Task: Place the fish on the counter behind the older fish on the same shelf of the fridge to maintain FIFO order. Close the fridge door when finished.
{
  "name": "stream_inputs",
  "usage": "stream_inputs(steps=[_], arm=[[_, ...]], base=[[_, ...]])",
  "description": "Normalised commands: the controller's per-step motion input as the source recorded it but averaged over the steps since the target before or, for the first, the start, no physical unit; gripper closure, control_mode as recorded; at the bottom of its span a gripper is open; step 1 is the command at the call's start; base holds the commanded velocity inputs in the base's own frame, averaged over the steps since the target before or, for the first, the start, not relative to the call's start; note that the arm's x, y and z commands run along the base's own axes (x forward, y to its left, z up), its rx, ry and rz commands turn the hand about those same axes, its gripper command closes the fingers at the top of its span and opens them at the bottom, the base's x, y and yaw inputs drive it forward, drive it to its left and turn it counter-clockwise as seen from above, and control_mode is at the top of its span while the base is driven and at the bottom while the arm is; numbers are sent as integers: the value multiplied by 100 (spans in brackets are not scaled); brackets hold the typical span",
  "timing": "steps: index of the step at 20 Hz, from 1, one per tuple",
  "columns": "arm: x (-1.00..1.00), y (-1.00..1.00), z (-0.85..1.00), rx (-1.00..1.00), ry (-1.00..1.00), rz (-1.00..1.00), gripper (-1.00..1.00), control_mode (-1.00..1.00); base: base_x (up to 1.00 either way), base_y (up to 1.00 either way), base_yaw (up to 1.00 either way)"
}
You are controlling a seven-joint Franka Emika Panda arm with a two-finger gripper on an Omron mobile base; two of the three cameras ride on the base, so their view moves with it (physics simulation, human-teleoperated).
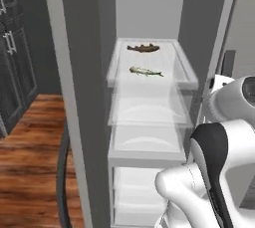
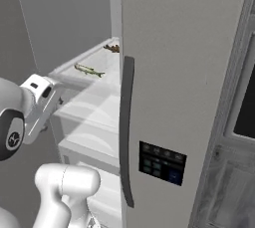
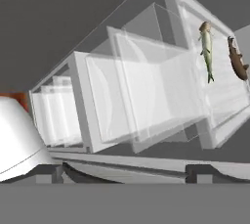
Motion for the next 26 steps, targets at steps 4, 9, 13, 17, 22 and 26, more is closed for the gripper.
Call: stream_inputs(steps=[4, 9, 13, 17, 22, 26], arm=[[0, 0, 0, 0, 0, 0, -100, 100], [0, 0, 0, 0, 0, 0, -100, 100], [0, 0, 0, 0, 0, 0, -100, 100], [0, 0, 0, 0, 0, 0, -100, 100], [0, 0, 0, 0, 0, 0, -100, 100], [0, 0, 0, 0, 0, 0, -100, 100]], base=[[-81, -75, 35], [-59, -33, 57], [-31, 0, 83], [-7, 4, 89], [0, 30, 85], [16, 67, 69]])
